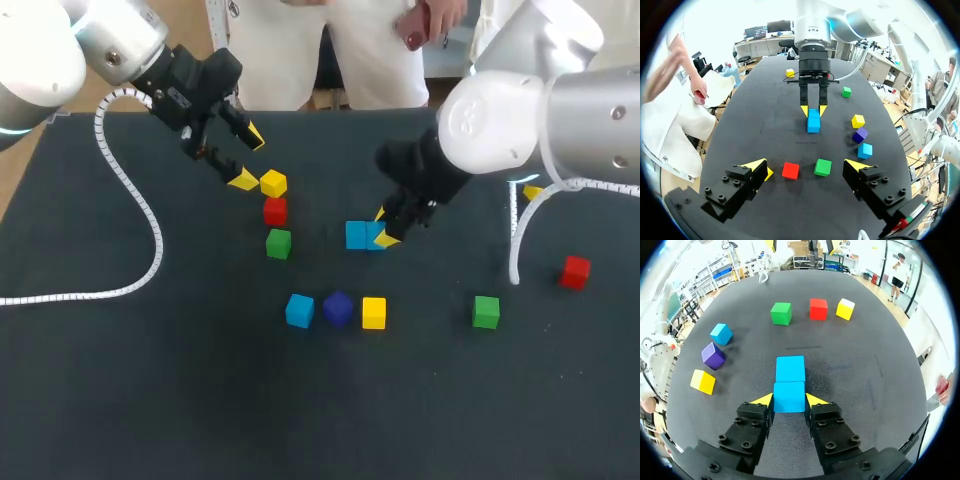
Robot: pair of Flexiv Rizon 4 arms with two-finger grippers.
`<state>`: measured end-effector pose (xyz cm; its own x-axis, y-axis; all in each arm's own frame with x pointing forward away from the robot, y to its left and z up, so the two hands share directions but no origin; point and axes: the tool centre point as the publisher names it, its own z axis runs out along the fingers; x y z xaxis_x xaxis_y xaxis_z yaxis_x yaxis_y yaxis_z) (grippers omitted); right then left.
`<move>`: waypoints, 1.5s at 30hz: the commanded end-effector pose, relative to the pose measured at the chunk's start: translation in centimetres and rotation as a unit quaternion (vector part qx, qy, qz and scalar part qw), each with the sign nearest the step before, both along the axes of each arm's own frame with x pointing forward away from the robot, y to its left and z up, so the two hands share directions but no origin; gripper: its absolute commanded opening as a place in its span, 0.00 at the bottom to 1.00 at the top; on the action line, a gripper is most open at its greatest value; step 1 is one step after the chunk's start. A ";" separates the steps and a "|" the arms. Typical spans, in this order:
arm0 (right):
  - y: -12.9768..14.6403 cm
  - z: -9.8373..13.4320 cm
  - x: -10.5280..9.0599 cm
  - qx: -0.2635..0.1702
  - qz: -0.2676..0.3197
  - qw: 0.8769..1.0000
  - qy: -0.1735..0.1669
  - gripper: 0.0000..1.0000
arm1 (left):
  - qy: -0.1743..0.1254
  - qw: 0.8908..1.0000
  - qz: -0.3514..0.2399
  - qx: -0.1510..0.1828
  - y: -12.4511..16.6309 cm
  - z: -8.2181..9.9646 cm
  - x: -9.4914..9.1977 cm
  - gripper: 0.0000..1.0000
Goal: Place the blue cubes, place green cubes on the blue cubes, place the yellow cubes on the green cubes, then place the red cubes on the yellow cubes, and place purple cube on the red cubes.
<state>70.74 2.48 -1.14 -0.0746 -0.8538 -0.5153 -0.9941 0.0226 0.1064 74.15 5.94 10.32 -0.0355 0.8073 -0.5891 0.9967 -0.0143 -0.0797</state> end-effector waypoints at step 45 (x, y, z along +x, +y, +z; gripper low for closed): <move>-0.6 0.0 -0.1 -0.007 -0.005 1.000 0.002 0.00 | 0.000 1.000 0.000 0.001 0.0 0.0 0.0 1.00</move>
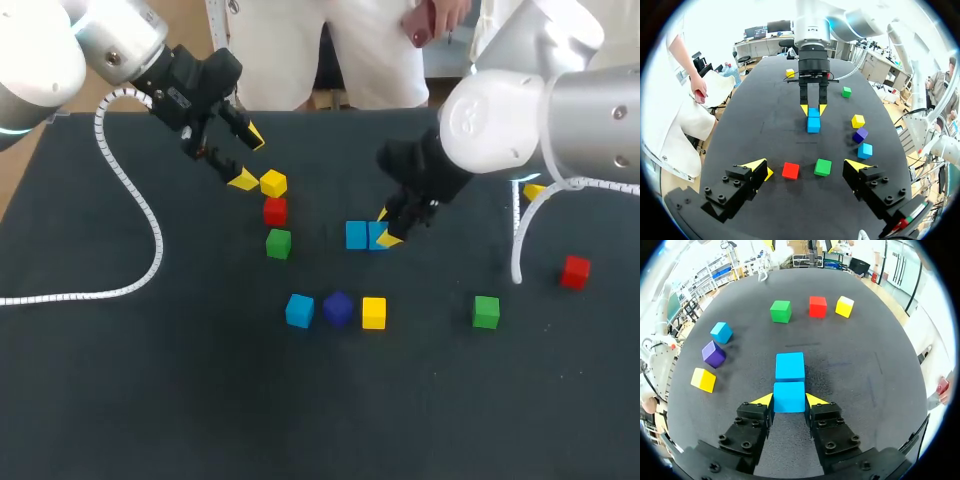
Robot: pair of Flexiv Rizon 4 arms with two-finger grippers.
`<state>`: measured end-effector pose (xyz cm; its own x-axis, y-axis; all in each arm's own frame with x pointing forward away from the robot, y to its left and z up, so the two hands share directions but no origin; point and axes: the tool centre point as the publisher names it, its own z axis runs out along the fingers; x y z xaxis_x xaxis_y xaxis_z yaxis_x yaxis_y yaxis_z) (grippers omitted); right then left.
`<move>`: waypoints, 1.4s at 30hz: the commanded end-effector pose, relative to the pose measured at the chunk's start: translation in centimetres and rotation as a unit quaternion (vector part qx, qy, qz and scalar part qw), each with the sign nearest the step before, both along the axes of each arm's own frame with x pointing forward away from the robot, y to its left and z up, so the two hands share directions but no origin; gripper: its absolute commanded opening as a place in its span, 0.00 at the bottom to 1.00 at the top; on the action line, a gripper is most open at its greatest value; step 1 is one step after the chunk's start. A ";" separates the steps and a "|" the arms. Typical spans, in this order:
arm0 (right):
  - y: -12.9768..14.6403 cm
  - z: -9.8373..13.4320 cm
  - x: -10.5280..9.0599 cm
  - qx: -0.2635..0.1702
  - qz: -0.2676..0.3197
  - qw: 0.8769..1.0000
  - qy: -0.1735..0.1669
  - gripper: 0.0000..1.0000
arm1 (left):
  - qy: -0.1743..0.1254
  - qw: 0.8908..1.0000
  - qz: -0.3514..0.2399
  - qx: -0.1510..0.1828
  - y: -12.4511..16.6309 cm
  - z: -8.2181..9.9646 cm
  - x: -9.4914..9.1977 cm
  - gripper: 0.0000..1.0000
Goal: Place the blue cubes, place green cubes on the blue cubes, place the yellow cubes on the green cubes, then place the red cubes on the yellow cubes, and place purple cube on the red cubes.
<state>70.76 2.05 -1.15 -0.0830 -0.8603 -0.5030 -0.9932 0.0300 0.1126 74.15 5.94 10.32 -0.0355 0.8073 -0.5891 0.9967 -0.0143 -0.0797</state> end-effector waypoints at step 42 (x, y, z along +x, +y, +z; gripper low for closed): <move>-0.9 -0.1 0.0 -0.003 -0.003 1.000 0.002 0.00 | 0.000 1.000 0.000 0.001 0.0 0.0 0.0 1.00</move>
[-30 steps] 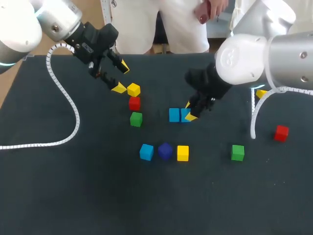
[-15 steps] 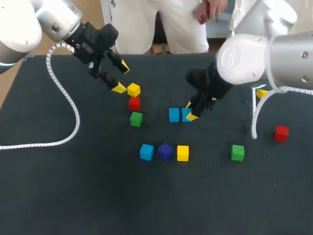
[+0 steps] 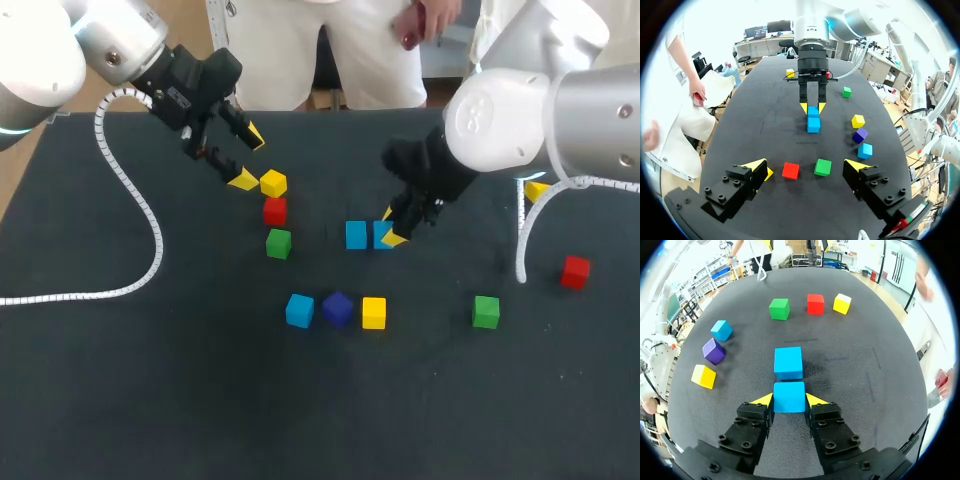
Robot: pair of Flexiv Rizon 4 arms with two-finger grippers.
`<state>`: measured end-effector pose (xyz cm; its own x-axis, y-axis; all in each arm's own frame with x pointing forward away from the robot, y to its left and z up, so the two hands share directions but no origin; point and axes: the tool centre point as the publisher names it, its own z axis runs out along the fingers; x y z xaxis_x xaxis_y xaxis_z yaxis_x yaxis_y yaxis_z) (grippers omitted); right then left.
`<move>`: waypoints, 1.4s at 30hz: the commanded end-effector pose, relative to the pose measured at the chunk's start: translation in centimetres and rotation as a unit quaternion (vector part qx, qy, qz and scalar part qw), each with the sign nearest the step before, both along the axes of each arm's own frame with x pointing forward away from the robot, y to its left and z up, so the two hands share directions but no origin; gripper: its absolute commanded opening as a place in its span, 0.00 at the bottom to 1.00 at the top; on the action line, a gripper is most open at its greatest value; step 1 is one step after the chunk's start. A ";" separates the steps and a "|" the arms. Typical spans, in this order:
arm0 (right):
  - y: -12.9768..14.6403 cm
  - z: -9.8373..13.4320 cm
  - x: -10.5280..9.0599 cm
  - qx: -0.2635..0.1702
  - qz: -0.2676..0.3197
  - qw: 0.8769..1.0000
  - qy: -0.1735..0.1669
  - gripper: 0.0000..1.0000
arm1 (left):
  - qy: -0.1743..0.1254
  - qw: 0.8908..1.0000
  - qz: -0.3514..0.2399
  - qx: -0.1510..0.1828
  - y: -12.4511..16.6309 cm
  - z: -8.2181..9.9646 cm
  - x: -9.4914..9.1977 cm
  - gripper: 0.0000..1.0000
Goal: Place the blue cubes, place green cubes on the blue cubes, place the yellow cubes on the green cubes, then place the red cubes on the yellow cubes, and place purple cube on the red cubes.
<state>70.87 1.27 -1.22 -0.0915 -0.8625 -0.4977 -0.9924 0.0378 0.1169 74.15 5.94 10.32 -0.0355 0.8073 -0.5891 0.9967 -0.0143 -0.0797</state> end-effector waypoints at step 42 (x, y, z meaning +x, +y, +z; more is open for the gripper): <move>-0.1 -0.5 0.0 -0.003 0.003 1.000 0.011 0.64 | 0.000 1.000 0.000 0.001 0.0 0.0 0.0 1.00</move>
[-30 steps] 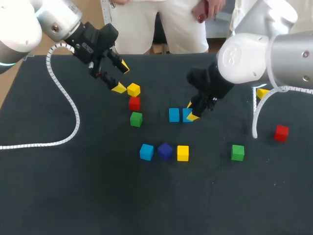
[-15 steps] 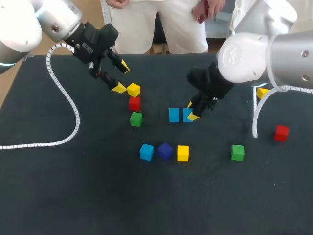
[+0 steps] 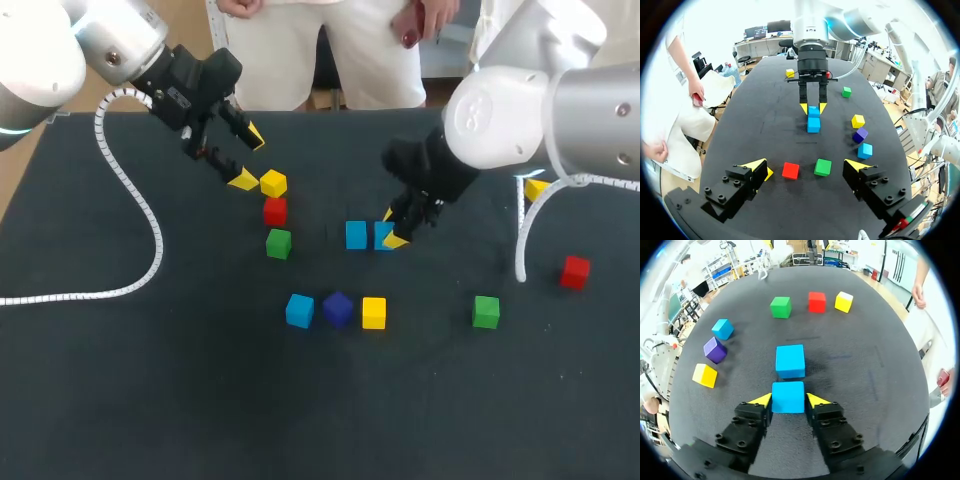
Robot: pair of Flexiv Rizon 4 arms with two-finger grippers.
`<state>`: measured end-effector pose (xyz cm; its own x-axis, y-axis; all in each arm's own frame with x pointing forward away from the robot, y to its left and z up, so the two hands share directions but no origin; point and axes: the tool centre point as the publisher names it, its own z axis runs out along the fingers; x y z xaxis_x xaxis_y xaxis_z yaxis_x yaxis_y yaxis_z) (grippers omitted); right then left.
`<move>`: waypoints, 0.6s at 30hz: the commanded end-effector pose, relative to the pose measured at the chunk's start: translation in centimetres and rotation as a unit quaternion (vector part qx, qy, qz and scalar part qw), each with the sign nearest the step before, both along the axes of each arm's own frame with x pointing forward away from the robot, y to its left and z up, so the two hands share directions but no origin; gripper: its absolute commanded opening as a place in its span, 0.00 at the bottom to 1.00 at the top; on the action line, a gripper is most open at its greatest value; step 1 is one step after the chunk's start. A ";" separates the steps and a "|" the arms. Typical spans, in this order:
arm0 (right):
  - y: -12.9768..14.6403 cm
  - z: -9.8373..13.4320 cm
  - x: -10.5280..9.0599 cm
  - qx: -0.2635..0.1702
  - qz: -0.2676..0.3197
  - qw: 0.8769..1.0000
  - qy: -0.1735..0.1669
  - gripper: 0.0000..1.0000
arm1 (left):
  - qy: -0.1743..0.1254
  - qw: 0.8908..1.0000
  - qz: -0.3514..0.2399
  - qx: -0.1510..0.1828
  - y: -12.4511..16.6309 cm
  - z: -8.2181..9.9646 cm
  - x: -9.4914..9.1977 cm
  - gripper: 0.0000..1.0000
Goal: Place the blue cubes, place green cubes on the blue cubes, place the yellow cubes on the green cubes, then place the red cubes on the yellow cubes, and place purple cube on the red cubes.
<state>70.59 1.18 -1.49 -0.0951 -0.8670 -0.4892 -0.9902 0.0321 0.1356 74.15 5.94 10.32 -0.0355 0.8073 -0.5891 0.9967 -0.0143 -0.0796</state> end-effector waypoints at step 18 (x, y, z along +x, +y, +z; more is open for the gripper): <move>-2.2 1.8 -0.2 -0.001 0.003 1.000 -0.010 1.00 | 0.000 1.000 0.000 0.001 0.0 0.0 0.0 1.00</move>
